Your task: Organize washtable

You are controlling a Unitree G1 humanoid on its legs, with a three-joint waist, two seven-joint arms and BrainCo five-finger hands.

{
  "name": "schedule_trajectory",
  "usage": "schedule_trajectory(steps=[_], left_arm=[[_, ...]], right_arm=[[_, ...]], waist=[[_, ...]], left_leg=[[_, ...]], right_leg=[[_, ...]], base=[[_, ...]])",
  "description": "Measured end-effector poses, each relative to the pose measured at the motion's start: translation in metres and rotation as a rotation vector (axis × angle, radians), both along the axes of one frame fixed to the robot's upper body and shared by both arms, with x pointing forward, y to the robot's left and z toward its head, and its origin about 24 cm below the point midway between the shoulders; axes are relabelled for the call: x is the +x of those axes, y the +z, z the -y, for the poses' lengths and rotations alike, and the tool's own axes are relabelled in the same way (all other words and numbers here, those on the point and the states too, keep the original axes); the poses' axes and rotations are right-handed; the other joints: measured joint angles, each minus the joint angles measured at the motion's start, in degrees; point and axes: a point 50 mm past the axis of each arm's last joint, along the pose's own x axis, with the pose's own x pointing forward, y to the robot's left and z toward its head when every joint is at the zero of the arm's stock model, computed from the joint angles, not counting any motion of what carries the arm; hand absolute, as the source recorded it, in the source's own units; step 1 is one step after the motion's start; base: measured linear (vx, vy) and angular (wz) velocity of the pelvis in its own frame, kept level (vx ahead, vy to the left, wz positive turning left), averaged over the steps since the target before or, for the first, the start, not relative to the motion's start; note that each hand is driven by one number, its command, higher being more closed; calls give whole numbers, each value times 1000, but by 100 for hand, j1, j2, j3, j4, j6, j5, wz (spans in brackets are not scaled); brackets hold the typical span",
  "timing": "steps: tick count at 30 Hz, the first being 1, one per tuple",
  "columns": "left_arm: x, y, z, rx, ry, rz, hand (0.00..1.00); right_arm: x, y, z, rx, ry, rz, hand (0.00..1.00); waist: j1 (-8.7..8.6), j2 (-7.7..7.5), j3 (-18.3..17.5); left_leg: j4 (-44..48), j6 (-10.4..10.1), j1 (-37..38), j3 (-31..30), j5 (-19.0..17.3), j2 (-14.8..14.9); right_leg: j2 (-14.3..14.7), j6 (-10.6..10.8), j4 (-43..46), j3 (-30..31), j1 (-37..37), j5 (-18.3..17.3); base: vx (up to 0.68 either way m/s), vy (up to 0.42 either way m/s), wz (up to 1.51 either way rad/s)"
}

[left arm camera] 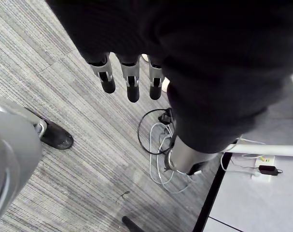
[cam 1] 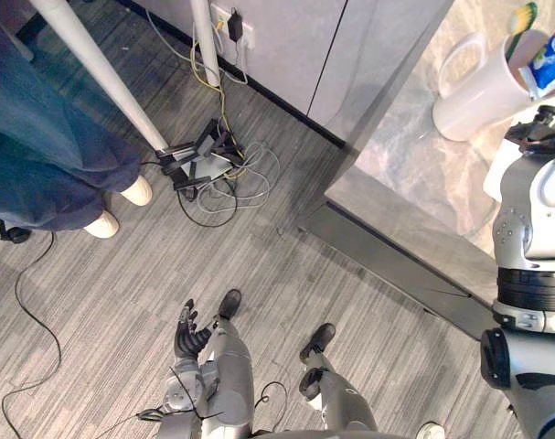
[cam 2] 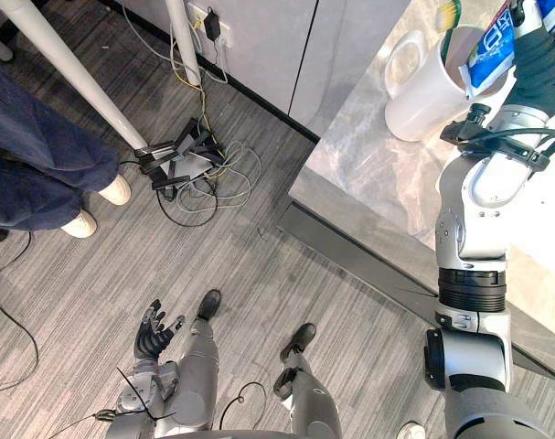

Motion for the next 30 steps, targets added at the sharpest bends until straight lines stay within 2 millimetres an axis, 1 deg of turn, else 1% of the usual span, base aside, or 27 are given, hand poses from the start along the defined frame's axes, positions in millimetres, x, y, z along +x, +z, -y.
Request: schedule_trajectory(steps=[3, 9, 12, 15, 20, 22, 25, 30], left_arm=[[0, 1, -2, -11, 9, 8, 0], [0, 1, -3, -19, 5, 12, 0], [1, 2, -3, -20, -2, 19, 0], [1, 3, -6, -21, 3, 26, 0], [1, 4, -8, -17, 8, 27, 0], [1, 4, -9, -16, 9, 27, 0], [1, 4, -9, -16, 10, 27, 0], [1, 4, -9, -16, 10, 27, 0]], right_arm=[[-1, 1, 1, -11, -3, 1, 100], [-2, 5, -1, -90, -35, -3, 100], [-2, 6, -1, -107, -41, -8, 100], [0, 6, 2, -137, -80, -23, 100], [0, 8, 3, -157, -89, -25, 100], [0, 8, 3, -161, -87, -25, 100], [-1, 10, 5, -168, -94, -23, 100], [-6, 15, 11, -170, -115, -9, 100]], waist=[[-7, -62, 28], [-11, -86, 37], [-19, -127, 56], [-39, -193, 85], [-96, -240, 100], [-126, -242, 100], [-144, -242, 100], [-128, -246, 97]], left_leg=[[14, 3, -37, -5, 2, 0], [15, 16, -87, -17, 23, -10], [15, 15, -87, -17, 28, -9], [13, 16, -88, -16, 34, -10], [11, 19, -88, 8, 39, -8], [13, 19, -87, 26, 39, 5], [14, 22, -88, 99, 40, 80], [40, 26, -87, 100, 44, 82]], right_leg=[[3, -4, 0, 0, -25, 9], [-3, 6, 0, 7, -80, 54], [-2, 6, 0, 17, -85, 54], [-1, 4, 0, 30, -89, 62], [-2, 0, 0, 57, -104, 80], [8, -5, -7, 82, -115, 134], [75, -15, -17, 147, -202, 367], [80, -7, -26, 147, -185, 376]], base=[[0, 0, 0], [0, 0, 0], [0, 0, 0], [0, 0, 0], [0, 0, 0], [-14, 2, -9], [-31, 17, -20], [-6, 4, -1]])
